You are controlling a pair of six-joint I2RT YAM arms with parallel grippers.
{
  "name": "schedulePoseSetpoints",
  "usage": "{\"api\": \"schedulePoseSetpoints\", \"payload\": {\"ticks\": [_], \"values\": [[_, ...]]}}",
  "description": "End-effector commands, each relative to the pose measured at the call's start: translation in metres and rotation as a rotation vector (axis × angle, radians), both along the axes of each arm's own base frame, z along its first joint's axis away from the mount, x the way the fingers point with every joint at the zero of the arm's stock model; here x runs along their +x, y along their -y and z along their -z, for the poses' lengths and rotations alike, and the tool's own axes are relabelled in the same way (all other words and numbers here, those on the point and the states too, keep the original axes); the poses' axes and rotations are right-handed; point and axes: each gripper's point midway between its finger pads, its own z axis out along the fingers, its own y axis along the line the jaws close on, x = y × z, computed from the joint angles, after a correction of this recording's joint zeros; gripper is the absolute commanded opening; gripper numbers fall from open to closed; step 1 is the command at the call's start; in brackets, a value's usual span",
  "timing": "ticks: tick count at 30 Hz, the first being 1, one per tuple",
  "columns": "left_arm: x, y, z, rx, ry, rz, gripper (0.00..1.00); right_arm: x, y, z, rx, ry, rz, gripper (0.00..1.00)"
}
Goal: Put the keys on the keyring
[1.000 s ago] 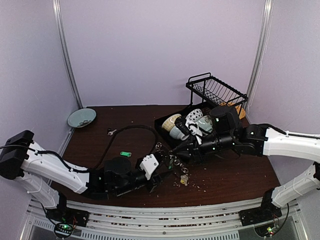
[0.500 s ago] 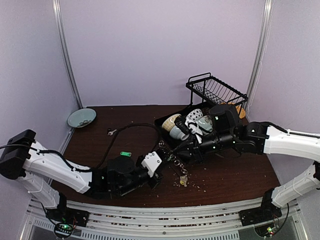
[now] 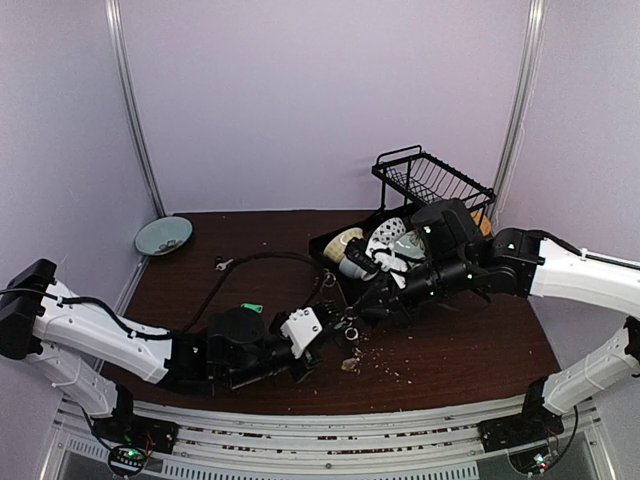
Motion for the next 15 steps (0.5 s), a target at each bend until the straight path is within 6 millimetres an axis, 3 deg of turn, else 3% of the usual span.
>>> {"api": "schedulePoseSetpoints", "payload": {"ticks": [1, 8, 13, 15], "values": [[-0.004, 0.000, 0.003, 0.040, 0.002, 0.040, 0.00, 0.004, 0.015, 0.003, -0.081, 0.055, 0.019, 0.00], [-0.004, -0.001, 0.000, 0.063, 0.024, 0.041, 0.00, -0.020, 0.013, 0.021, -0.144, 0.069, -0.078, 0.00], [-0.001, -0.006, 0.001, 0.078, 0.035, 0.020, 0.00, -0.016, 0.025, 0.040, -0.276, 0.112, -0.053, 0.00], [0.000, -0.009, 0.005, 0.097, 0.038, 0.013, 0.00, -0.013, 0.030, 0.039, -0.307, 0.132, -0.041, 0.00]]}}
